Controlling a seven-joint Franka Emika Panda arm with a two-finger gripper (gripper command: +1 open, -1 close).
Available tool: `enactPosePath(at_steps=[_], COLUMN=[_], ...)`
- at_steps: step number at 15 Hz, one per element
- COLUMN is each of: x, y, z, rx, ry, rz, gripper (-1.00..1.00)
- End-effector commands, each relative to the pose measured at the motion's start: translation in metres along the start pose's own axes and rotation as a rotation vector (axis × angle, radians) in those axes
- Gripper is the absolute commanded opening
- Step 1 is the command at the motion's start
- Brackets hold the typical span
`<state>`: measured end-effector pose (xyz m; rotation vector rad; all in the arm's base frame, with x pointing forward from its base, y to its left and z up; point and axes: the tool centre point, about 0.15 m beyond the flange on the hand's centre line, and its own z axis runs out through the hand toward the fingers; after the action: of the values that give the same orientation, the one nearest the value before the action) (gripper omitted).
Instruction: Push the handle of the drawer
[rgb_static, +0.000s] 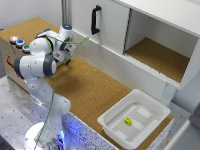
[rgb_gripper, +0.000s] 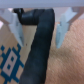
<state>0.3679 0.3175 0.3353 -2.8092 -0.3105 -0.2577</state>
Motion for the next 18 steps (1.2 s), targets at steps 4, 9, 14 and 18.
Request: enactPosePath(at_steps=[4, 9, 14, 18], x=[0.053, 0.031, 0.031, 0.040], y=[-0.035, -0.012, -0.025, -0.055], z=[0.004, -0.065, -0.105, -0.126], rx=[-0.044, -0.182, -0.159, -0.123], ry=[0.017, 0.075, 0.030, -0.032], rz=[-0.043, -0.046, -0.223, -0.453], gripper=[1.00, 1.00, 1.00, 1.00])
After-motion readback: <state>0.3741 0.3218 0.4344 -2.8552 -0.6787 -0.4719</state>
